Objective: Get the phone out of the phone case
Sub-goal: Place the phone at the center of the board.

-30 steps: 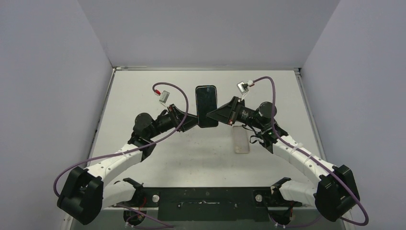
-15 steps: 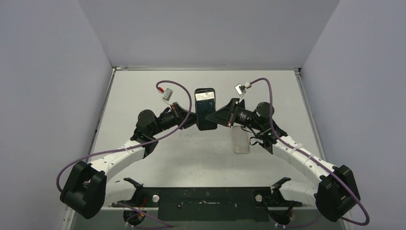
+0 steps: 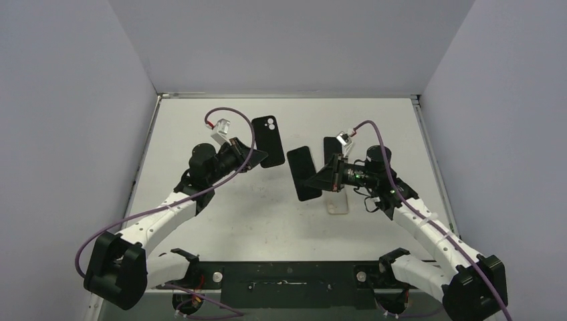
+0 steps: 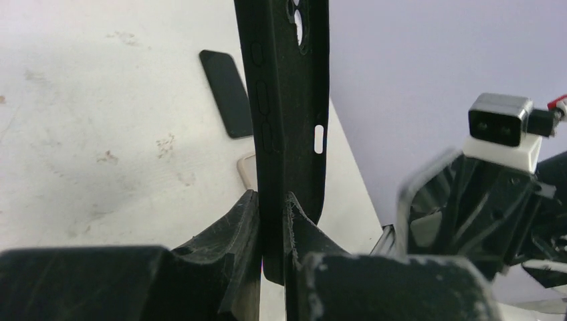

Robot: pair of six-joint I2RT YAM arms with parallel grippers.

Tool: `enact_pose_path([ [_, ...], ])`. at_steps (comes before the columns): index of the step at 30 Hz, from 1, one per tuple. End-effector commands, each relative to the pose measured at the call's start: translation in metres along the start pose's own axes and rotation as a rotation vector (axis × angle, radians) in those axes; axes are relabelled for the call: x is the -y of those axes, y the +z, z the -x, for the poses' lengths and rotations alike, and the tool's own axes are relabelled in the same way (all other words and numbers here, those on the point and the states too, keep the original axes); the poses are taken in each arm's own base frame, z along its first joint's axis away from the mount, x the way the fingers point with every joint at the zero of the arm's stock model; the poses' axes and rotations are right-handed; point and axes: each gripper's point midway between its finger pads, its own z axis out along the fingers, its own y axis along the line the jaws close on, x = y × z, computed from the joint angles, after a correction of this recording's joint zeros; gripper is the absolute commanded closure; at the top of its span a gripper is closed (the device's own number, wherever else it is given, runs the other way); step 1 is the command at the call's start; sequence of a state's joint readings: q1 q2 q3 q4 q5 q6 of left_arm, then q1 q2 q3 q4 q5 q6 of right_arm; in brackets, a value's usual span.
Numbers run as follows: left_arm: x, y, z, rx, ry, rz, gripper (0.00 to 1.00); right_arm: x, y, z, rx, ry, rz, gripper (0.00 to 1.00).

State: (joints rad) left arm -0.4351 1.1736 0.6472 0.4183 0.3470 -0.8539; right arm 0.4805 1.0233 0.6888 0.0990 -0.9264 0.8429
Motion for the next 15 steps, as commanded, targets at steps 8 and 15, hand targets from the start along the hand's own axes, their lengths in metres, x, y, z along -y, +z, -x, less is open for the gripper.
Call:
enact_pose_path([
  [8, -0.013, -0.038, -0.044, -0.156, 0.028, 0.027, 1.00, 0.134, -0.098, 0.085, 0.194, -0.044, -0.432, 1.00],
  [15, -0.015, -0.056, -0.063, -0.209, 0.013, 0.021, 1.00, 0.216, -0.143, 0.131, 0.274, -0.001, -0.619, 1.00],
])
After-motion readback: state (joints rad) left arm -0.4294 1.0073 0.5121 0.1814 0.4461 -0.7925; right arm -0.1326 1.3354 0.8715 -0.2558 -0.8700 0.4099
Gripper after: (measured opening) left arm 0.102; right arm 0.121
